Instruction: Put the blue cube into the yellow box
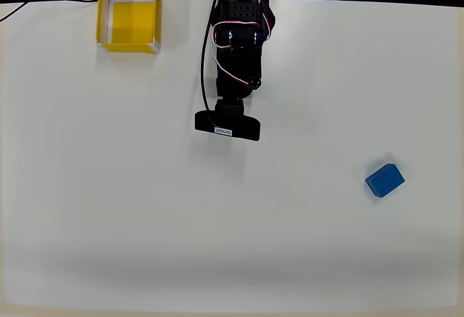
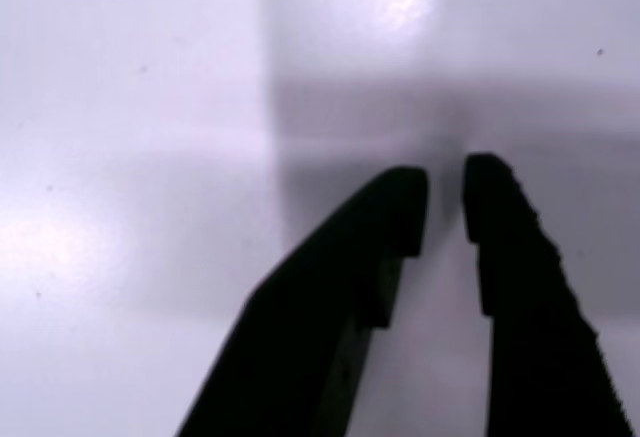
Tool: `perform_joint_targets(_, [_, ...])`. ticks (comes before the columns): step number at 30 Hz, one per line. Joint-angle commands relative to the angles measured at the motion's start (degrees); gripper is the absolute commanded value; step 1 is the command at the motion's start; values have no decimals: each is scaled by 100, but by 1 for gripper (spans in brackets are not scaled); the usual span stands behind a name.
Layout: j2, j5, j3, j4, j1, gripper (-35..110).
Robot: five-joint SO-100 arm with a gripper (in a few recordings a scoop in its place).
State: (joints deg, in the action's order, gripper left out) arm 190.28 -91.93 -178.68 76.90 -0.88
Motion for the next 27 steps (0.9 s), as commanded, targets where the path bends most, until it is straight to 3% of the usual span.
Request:
perform_joint_targets(1, [141,220,-149,70,-167,0])
perform_joint_targets(16, [141,-26,-149,26,-255,0])
perform_joint_targets(22, [-1503,105,1222,-1547,-343,5])
perform_joint_targets(27, [-3190,114,2892,-2250,-580,12])
